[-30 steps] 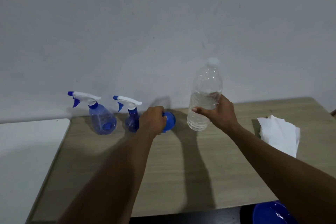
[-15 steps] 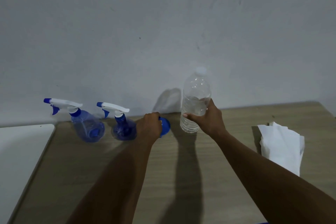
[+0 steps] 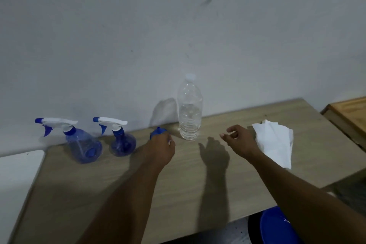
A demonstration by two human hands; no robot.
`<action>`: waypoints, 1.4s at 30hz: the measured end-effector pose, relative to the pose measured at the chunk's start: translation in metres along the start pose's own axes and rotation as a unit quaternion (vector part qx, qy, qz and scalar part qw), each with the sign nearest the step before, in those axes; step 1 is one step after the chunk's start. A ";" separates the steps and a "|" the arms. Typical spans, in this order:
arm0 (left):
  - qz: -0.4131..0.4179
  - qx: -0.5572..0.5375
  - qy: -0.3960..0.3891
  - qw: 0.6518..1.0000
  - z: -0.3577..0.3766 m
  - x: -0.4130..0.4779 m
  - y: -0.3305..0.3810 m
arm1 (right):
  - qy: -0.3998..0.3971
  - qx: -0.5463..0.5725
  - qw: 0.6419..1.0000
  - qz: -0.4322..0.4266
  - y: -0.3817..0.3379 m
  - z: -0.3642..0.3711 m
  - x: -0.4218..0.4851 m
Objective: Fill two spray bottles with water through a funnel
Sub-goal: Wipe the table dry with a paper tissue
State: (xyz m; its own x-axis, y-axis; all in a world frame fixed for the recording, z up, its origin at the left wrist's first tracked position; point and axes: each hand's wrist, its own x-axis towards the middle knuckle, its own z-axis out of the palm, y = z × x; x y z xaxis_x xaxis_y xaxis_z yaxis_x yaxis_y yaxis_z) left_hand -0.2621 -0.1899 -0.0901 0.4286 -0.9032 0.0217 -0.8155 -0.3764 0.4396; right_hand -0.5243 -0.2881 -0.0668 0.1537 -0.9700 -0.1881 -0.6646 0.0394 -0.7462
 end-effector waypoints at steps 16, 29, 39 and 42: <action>0.052 -0.138 -0.175 0.973 0.073 -0.053 0.159 | 0.185 -0.041 0.976 0.111 0.125 -0.125 -0.068; -0.096 -0.146 -0.153 0.973 0.152 -0.032 0.282 | 0.024 0.047 0.993 0.110 0.197 -0.173 0.006; -0.194 -0.158 -0.121 0.961 0.171 -0.022 0.309 | -0.035 0.092 0.991 0.095 0.209 -0.169 0.034; -0.177 -0.185 -0.115 0.960 0.165 -0.019 0.311 | -0.038 0.097 0.991 0.086 0.200 -0.168 0.038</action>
State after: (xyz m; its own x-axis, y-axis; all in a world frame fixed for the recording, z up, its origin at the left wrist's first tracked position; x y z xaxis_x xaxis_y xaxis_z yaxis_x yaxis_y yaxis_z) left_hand -0.5880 -0.3234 -0.1015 0.5211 -0.7705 -0.3672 -0.4230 -0.6068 0.6729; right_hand -0.7741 -0.3577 -0.1155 0.1103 -0.9240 -0.3660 -0.5334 0.2557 -0.8063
